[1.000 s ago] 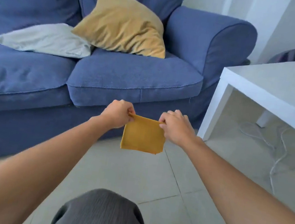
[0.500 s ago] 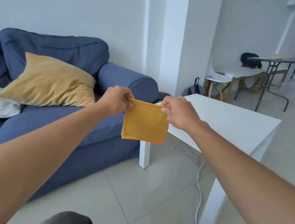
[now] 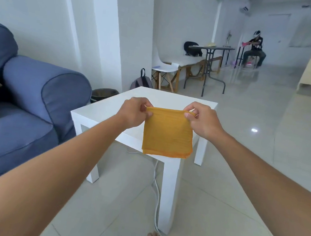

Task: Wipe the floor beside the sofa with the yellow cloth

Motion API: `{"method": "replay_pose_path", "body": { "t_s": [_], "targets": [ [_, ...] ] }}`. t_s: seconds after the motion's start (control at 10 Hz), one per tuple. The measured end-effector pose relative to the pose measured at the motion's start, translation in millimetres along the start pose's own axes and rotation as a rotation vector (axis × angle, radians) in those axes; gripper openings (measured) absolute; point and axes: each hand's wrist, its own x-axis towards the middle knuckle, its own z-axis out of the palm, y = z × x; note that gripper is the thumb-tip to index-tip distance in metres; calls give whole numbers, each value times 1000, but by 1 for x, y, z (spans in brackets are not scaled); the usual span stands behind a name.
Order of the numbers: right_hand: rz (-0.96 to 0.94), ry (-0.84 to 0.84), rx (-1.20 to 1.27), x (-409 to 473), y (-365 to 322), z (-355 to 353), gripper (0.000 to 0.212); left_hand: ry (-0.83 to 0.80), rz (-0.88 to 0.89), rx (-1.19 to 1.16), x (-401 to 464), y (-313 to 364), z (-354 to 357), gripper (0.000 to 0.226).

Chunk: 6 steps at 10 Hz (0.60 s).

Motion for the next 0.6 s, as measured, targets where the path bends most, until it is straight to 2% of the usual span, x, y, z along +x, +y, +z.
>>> {"method": "replay_pose_path", "body": {
  "t_s": [0.2, 0.3, 0.4, 0.5, 0.6],
  "targets": [
    [97, 72, 30, 55, 29, 46, 13, 65, -151, -114, 55, -27, 46, 23],
    [131, 77, -30, 79, 39, 66, 12, 100, -228, -170, 78, -46, 63, 27],
    [127, 68, -66, 85, 55, 81, 17, 88, -229, -78, 88, -63, 83, 42],
    [130, -34, -151, 70, 73, 89, 26, 9, -144, 82, 78, -63, 101, 55],
    [131, -53, -179, 64, 77, 82, 26, -111, -56, 203, 62, -56, 113, 62]
  ]
}}
